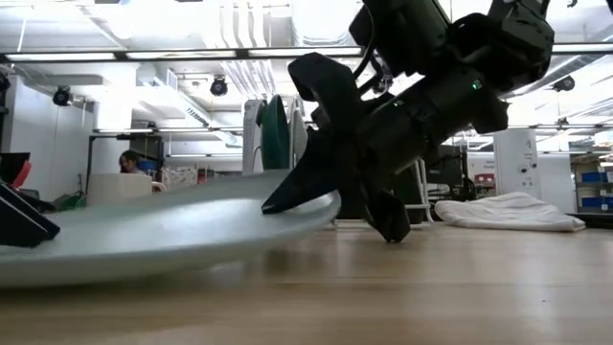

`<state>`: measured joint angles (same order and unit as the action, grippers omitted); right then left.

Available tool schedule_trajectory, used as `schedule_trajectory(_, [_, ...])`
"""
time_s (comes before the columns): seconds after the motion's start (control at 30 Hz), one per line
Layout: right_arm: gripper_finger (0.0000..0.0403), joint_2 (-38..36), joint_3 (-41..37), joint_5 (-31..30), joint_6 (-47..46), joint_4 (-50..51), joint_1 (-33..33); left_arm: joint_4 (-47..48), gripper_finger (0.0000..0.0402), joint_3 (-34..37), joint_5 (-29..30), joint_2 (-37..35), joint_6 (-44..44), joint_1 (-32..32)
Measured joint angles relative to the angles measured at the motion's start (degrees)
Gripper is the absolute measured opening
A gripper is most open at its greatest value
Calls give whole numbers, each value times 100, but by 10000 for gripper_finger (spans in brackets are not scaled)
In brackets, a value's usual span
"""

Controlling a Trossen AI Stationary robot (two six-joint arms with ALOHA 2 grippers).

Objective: Sort dishes
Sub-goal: Put the gray plate in the dishwasher rack

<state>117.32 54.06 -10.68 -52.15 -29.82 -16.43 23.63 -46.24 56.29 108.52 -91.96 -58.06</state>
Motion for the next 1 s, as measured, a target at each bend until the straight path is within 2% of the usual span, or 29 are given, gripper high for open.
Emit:
schedule_trajectory(0.07, [27,-15,0,-72,-30,-6,1,256,233,-127,-37,-32,-6,0])
schedule_trajectory(0.13, [12,-59,0,-91,-25,-41,1,626,233,-318,-61,-65,-11,-10])
schedule_trajectory(0.4, [9,-577,-15,-91,649,167,-23,2372,233,-1378,-137,-71,-24,-105])
schedule_trajectory(0.57, [6,-1285,-28,-158,1092,972,-21,3125,233,-1885,-97,-71,-61,-170])
schedule_trajectory(0.83, [5,-2221,-39,-745,1602,2203,-109,3747,233,-2369,283,-75,11,-184])
schedule_trajectory(1.0, [5,-2640,-44,-1064,1944,2772,-208,3895,233,-2507,307,-75,59,-190])
